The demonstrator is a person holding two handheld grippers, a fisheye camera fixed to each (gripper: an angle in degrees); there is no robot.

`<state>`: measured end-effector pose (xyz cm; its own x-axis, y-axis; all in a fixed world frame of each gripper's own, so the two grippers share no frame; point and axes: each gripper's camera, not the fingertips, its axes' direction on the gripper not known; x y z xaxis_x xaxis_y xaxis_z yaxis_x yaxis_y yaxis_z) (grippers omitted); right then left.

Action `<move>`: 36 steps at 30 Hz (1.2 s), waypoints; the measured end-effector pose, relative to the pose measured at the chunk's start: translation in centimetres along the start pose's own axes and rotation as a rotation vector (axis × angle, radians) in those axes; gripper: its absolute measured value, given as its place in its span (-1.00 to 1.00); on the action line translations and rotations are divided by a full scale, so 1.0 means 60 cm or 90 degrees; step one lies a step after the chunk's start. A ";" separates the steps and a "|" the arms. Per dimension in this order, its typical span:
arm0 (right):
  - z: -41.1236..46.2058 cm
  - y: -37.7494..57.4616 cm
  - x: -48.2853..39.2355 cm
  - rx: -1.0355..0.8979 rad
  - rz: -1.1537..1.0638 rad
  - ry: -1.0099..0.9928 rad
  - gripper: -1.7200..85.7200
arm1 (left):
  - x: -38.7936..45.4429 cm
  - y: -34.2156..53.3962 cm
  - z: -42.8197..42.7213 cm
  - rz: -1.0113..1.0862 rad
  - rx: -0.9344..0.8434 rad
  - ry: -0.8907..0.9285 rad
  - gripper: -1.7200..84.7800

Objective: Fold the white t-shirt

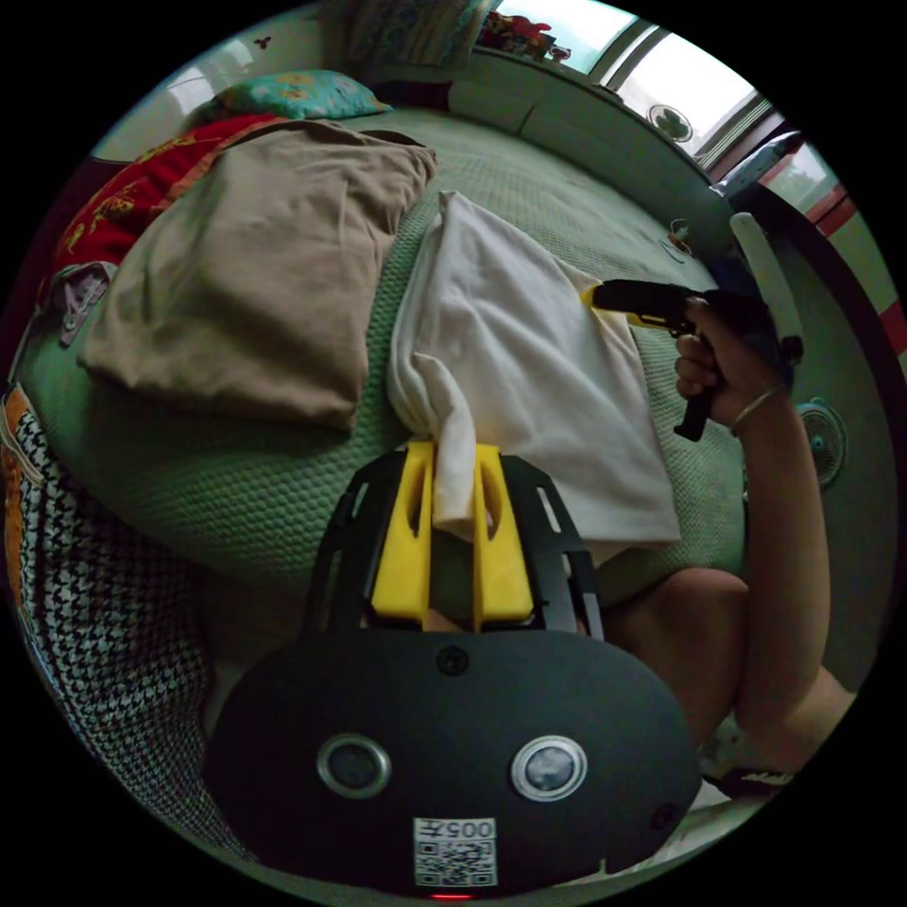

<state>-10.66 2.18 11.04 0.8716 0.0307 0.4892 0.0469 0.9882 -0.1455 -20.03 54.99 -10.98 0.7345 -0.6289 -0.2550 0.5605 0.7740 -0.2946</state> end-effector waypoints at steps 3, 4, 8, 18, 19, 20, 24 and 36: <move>-0.020 0.002 -0.015 -0.001 -0.016 -0.033 -0.87 | -0.010 0.010 -0.023 -0.002 0.009 0.001 -0.82; -0.029 0.003 -0.020 -0.001 -0.019 -0.047 -0.92 | -0.013 0.016 -0.036 -0.004 0.020 0.001 -0.82; -0.087 0.012 -0.038 0.032 -0.019 -0.052 -0.95 | -0.025 0.032 -0.081 -0.008 0.045 0.016 -0.82; -0.255 0.080 -0.130 0.178 -0.060 0.012 -0.96 | -0.037 0.057 -0.225 0.058 0.098 0.052 -0.82; -0.272 0.084 -0.141 0.189 -0.061 0.004 -0.96 | -0.042 0.059 -0.242 0.062 0.105 0.048 -0.82; -0.290 0.088 -0.153 0.201 -0.063 -0.005 -0.96 | -0.045 0.060 -0.251 0.063 0.108 0.047 -0.82; -0.343 0.097 -0.197 0.241 -0.076 -0.020 -0.96 | -0.076 0.062 -0.316 0.068 0.137 0.043 -0.82; -0.441 -0.012 -0.437 0.313 -0.187 -0.032 -0.95 | -0.230 -0.021 -0.503 0.087 0.198 -0.037 -0.77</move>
<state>-20.60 -3.31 -24.44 0.8317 -0.2609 0.4902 0.0414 0.9094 0.4138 -42.45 60.46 -34.89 0.8268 -0.5190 -0.2168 0.5381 0.8421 0.0362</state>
